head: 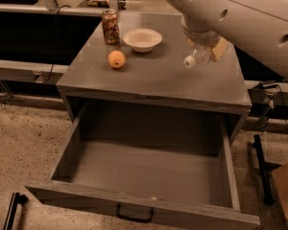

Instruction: Place blue plastic bottle into top drawer

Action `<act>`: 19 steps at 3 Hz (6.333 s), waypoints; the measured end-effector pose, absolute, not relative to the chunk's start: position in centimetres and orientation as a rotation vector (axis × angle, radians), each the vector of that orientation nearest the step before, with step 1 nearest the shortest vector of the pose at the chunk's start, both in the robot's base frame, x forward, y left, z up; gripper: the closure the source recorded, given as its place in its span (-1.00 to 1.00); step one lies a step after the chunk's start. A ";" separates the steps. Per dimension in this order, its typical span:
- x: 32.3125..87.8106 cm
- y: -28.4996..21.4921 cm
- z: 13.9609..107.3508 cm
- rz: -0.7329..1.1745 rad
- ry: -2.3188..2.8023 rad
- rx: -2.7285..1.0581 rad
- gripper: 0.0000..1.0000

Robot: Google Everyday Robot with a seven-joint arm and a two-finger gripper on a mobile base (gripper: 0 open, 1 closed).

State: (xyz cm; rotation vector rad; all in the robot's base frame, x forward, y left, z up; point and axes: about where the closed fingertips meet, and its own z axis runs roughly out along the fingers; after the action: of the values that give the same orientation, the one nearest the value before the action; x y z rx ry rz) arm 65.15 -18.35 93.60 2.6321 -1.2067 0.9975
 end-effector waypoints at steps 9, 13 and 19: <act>44.0 -12.0 79.2 0.505 -0.549 3.395 1.00; 44.8 -4.3 69.9 0.323 -0.095 3.627 1.00; 47.9 0.6 63.3 0.365 0.206 3.729 -1.00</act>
Offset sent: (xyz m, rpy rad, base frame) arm -0.0530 0.0729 -0.0559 0.0824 0.2198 0.5104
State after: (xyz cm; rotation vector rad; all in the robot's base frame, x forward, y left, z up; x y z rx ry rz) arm 47.90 0.64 63.31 3.7292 0.2056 0.3647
